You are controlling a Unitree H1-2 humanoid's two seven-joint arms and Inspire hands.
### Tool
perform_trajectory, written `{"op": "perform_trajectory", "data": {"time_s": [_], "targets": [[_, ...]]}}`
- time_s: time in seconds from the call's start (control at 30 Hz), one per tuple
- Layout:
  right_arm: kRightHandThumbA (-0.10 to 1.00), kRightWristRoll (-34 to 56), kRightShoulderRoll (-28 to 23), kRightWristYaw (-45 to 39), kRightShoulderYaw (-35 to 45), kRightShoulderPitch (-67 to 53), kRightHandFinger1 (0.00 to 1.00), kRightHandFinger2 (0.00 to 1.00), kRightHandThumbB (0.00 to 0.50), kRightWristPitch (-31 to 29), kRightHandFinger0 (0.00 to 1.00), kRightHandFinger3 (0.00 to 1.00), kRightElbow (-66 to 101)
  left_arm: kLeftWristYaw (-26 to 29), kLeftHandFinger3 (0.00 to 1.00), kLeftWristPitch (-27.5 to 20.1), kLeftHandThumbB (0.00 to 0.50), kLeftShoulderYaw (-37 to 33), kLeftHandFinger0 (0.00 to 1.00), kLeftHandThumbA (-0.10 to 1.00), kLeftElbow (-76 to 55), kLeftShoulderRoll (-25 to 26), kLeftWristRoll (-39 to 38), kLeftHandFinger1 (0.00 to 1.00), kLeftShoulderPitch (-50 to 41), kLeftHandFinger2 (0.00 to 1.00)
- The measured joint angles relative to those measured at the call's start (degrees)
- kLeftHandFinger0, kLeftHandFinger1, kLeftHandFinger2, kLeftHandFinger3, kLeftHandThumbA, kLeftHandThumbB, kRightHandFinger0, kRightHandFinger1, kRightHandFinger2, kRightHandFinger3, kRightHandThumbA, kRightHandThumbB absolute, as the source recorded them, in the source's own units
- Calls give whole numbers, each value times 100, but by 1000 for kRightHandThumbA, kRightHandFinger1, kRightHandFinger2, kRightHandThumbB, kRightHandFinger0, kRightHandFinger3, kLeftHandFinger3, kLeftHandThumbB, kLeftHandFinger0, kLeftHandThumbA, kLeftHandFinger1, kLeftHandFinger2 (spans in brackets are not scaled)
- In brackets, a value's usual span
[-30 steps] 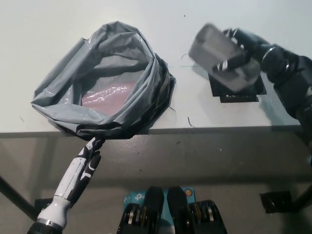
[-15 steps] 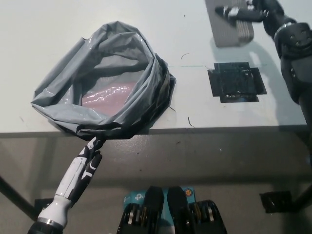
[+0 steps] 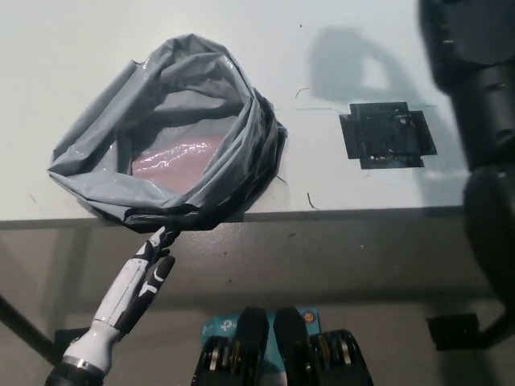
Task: Use the right hand to pick up a small rectangular container and put it into a plastic bag and lift the bag
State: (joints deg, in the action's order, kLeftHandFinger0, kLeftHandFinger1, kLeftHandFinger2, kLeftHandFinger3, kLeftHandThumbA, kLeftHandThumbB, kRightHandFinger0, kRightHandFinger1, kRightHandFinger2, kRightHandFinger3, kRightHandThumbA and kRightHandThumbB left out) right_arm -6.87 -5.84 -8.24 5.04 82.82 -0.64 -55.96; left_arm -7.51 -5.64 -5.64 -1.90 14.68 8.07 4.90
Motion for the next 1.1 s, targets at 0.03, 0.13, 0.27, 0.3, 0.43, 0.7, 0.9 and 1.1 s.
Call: {"op": "perform_trajectory", "data": {"time_s": [0.03,0.13,0.27,0.3,0.43,0.7,0.9,1.1], "targets": [[-100,-37,109,10,-159,20,439,837,174,22,63,881,-1,-10,1000,2,243,-8,1000,1000,-10,8,10,1000,2,1000],[-100,-160,399,32,-549,43,329,776,198,53,0,791,-28,-47,1000,7,254,-37,1000,1000,-52,9,29,1000,2,1000],[-100,-344,734,88,-1016,73,517,713,200,-20,261,726,-329,-68,1000,11,262,-68,1000,1000,-62,10,67,1000,2,1000],[-100,-373,776,98,-1071,75,1000,811,201,-34,654,659,-384,-71,1000,13,262,-70,1000,1000,-63,10,73,1000,2,1000],[-100,-620,1041,208,-1510,74,129,343,164,-89,14,522,-604,-84,1000,31,258,-82,1000,1000,-80,10,86,1000,16,1000],[-100,-960,1231,328,-2114,41,216,664,160,-355,0,737,-822,-133,1000,38,248,-95,1000,1000,-86,17,86,1000,69,1000],[-100,-1235,1227,463,-2491,-72,376,813,124,-676,0,932,-1047,-207,1000,56,243,-98,1000,1000,-113,43,90,1000,116,1000],[-100,-1423,1222,553,-2712,-329,409,802,136,-877,0,937,-1107,-252,1000,91,243,-114,1000,1000,-149,43,112,1000,130,1000]]}}
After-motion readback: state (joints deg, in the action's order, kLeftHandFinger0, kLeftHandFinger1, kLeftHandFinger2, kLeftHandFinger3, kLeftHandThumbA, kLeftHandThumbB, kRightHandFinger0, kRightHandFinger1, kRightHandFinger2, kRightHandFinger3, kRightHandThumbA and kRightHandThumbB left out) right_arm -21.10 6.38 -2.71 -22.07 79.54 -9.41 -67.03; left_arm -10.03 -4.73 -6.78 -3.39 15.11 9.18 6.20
